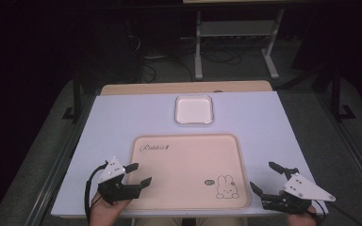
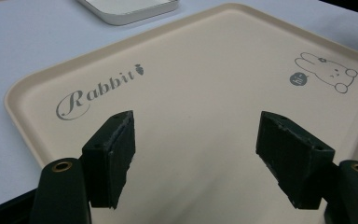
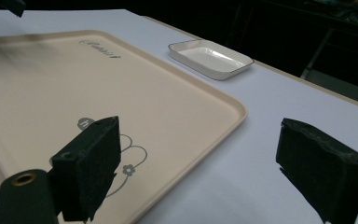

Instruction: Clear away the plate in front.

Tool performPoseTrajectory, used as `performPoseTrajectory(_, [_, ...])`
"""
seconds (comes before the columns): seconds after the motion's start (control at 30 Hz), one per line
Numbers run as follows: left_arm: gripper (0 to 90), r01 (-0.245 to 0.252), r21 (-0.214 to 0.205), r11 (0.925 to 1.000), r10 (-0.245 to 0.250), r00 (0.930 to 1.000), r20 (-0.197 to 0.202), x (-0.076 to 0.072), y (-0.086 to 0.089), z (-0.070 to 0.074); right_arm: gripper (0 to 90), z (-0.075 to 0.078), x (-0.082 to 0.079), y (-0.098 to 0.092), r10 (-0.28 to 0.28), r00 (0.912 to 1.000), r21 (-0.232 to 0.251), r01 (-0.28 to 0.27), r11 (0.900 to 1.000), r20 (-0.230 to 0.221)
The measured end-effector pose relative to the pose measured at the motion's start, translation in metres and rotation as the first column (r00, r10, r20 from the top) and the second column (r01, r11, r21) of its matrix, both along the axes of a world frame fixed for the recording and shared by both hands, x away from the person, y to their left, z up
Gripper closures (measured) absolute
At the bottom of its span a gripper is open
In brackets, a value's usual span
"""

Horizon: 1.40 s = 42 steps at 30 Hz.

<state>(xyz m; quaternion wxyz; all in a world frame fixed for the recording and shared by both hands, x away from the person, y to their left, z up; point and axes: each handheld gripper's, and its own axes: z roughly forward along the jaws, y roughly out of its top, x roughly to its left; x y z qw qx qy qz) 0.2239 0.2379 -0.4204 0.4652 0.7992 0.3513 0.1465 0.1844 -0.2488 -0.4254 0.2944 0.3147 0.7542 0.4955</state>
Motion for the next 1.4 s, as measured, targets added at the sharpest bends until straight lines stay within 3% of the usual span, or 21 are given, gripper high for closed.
performPoseTrajectory(0.73, [26.8,0.000,-0.017,0.9999,0.000,0.9999,0.012,0.011,0.000,0.001,13.0,0.000,0.000,-0.001,-0.019,0.9998,0.003,0.019,0.9998,0.000])
performPoseTrajectory(1.23, [26.1,0.060,0.004,0.9982,-0.061,0.9981,0.006,0.030,-0.015,0.007,13.0,-0.001,0.001,-0.001,-0.026,0.9997,0.009,0.026,0.9996,-0.004])
performPoseTrajectory(1.33, [26.1,0.077,-0.004,0.9970,-0.077,0.9970,0.011,0.035,-0.021,0.010,13.0,-0.001,0.001,-0.001,-0.028,0.9996,0.012,0.028,0.9995,-0.004])
performPoseTrajectory(1.4, [27.3,0.101,-0.029,0.9944,-0.102,0.9947,-0.015,0.041,-0.028,0.014,12.9,-0.001,0.001,-0.002,-0.032,0.9995,0.015,0.032,0.9994,-0.003])
